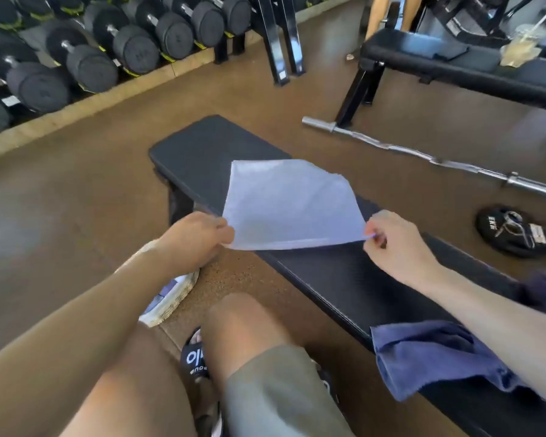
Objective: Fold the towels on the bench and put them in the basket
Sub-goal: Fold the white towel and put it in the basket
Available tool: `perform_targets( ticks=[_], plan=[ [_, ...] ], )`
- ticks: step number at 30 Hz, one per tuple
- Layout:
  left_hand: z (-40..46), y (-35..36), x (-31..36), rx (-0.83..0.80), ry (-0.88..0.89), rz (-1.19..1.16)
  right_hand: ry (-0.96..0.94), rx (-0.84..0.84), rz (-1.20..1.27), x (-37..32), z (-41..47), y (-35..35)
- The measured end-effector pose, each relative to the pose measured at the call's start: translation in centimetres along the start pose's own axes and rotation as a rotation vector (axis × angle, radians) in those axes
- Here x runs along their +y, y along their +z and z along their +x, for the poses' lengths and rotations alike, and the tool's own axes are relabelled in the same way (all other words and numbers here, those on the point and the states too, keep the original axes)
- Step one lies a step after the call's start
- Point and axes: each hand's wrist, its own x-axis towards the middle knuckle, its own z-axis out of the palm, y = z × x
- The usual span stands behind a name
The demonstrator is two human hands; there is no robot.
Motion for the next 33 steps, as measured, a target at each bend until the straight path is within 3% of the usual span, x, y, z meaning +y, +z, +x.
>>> perform_targets(
  ticks=[3, 11, 14, 17, 21, 28, 33],
  plan=[
    [-0.6, 0.0, 0.4, -0.148, -0.067, -0.076, -0.070, -0.041, -0.048, 0.3, -2.4, 1.0],
    [-2.1, 1.1, 0.5, -0.345, -0.139, -0.153, -0.168, -0.254, -0.320, 0.0, -1.9, 0.6],
    [-1.0, 0.8, 0.3, -0.255, -0.207, -0.259, -0.209, -0.269, -0.420, -1.2, 0.1, -0.2],
    [1.9, 0.1, 0.3, -0.118, -0.320, -0.370, -0.208, -0.108, -0.289, -2.5, 3.3, 0.9],
    [7.8, 0.0, 0.7, -0.137, -0.351, -0.376, -0.043, -0.099, -0.312, -3.7, 9.2, 4.0],
    [15.3, 5.9, 0.2, -0.253, -0.493, -0.245, -0.021, -0.239, -0.465, -2.9, 13.7, 9.8],
    [13.9, 8.2, -4.2, -0.255, -0.696, -0.243, 0.266, -0.101, -0.359, 0.5, 10.2, 8.5]
  ],
)
